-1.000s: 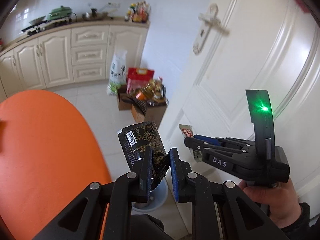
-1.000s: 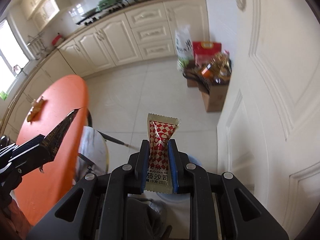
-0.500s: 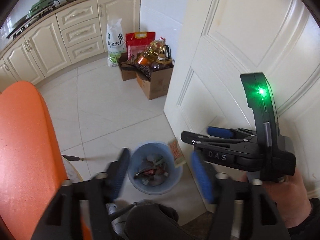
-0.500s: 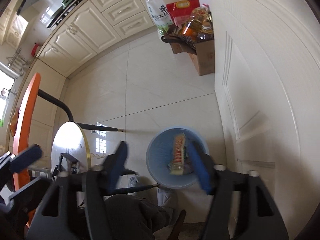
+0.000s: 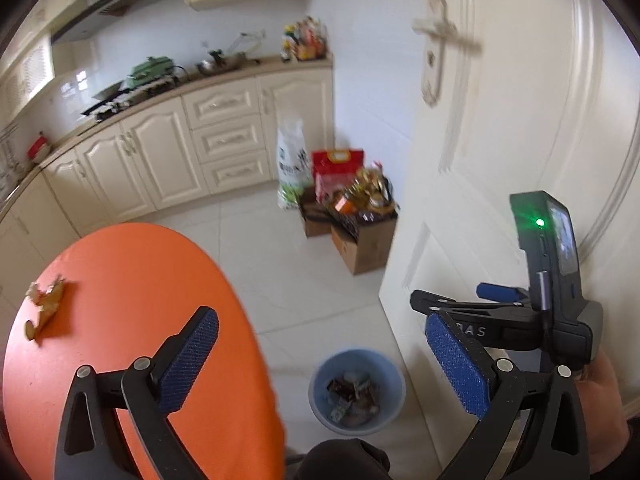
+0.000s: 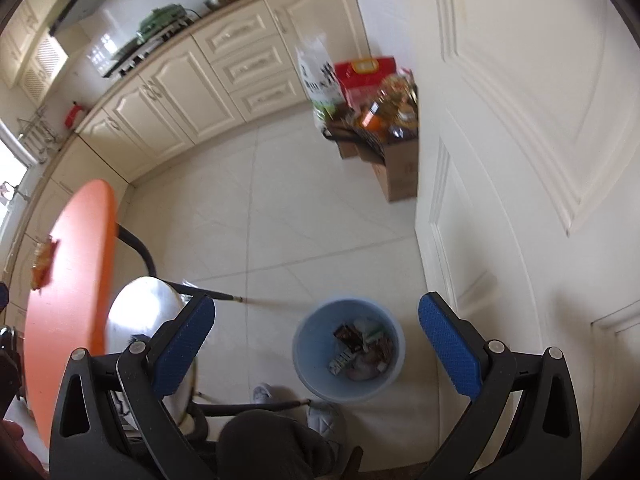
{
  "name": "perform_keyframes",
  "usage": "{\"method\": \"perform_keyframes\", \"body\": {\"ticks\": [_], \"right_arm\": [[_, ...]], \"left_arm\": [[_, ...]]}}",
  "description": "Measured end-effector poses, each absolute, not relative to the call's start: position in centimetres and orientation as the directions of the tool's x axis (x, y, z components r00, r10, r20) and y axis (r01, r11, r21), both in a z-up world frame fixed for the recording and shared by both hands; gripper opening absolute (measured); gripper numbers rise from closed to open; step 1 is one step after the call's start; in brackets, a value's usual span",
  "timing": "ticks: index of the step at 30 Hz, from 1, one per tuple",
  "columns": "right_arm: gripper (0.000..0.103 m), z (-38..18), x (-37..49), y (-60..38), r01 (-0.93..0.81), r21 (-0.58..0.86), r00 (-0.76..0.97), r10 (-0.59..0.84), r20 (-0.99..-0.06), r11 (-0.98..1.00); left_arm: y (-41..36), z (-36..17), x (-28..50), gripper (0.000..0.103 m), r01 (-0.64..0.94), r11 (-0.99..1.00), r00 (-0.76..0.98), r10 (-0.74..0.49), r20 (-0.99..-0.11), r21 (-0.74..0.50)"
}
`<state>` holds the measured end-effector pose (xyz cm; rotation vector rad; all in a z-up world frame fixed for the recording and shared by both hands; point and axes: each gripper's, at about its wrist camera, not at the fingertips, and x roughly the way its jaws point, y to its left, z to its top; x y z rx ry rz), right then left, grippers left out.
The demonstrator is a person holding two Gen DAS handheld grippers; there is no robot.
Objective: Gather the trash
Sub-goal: 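Return both open tools to the orange table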
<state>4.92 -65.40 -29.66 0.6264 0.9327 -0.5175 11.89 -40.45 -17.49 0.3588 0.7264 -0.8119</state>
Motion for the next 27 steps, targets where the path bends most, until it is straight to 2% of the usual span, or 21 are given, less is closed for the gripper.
{"method": "perform_keyframes", "body": {"ticks": [6,13,20,27], "right_arm": [[0.103,-22.5,7.7,-60.6,0.536,0.286,0.624,-0.144,-0.768,0.794],[0.103,-17.0,12.3,-52.0,0.362,0.279,0.713,-0.072,-0.698,0.889],[0.103,-15.1,17.4,-44.5,0.210,0.257,0.734,0.022,-0.679,0.943],[0.103,-15.2,22.7,-38.3,0.095,0.245,0.727,0.101,-0.680,0.965]], "left_arm": [[-30.5,-13.9,10.3,0.102,0.650,0.759,0.587,-0.508,-0.631,-0.007],[-19.5,-12.4,8.0,0.102,0.497,0.867,0.685,-0.419,-0.597,-0.039],[-11.1,-11.7,6.2,0.102,0.343,0.936,0.745,-0.320,-0.585,-0.075],[-7.7,-12.3,6.4,0.102,0.223,0.973,0.767,-0.217,-0.604,-0.066]]}}
